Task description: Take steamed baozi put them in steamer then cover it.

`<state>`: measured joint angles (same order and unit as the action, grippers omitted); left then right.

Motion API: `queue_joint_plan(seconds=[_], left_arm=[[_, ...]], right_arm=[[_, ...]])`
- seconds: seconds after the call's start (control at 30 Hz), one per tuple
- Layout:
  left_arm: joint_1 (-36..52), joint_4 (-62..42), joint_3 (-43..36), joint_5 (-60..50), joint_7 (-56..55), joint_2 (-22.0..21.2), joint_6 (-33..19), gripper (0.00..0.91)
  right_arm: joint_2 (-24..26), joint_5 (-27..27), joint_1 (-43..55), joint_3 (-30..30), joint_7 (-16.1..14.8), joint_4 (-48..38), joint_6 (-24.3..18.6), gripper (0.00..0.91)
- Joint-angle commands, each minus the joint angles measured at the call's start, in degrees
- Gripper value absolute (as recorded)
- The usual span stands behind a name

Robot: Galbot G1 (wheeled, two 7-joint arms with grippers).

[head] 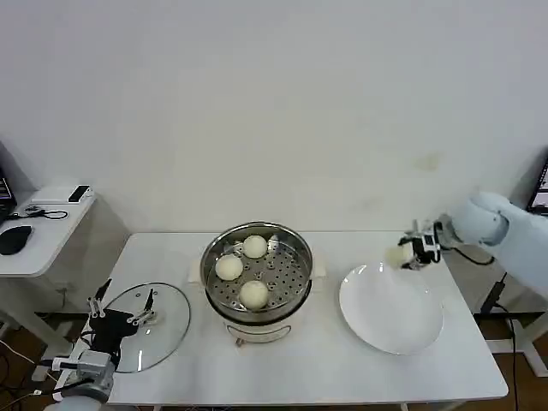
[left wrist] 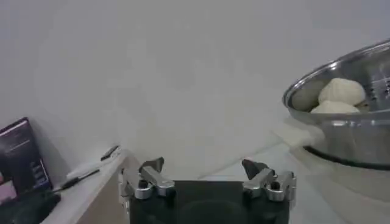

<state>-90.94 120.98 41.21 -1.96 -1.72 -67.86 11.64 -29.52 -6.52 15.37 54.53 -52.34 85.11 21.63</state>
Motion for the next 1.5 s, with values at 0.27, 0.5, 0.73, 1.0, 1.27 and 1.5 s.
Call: queue_joint_plan(seconds=[0.27,0.5,0.73,1.0,1.27,1.5], left_arm=[[-0.2,0.0,0.3,0.1,0.0,0.0,0.2,0.907],[-0.5,0.0,1.0,0.2,0.0,-0.2,0.0,0.907],[-0.8,0.9,2.2,0.9,0.0,-0.4,0.1,0.907],[-1.4,0.6,4.1,2.1,-0.1,-0.1,-0.2,0.907],[-1.0,0.1,3.7,2.1,-0.1,-0.2,-0.2,0.907],[-0.9,-0.1,3.7,2.0,-0.1,-0.1,-0.2,0.907]], right_arm=[[-21.1,-23.5,23.0,16.2,11.7,3.3,11.8,0.635],[-28.9,-34.0,21.3,16.3,18.2,3.4,17.5,0.645],[-34.0,-35.9,15.2,16.7,21.3,-0.1,20.1,0.645],[-34.7,-31.6,9.7,17.4,21.6,-3.3,20.2,0.645],[-33.5,-30.8,9.1,17.7,21.3,-3.0,20.2,0.645],[-32.7,-30.3,8.7,17.7,21.0,-2.2,20.2,0.645]])
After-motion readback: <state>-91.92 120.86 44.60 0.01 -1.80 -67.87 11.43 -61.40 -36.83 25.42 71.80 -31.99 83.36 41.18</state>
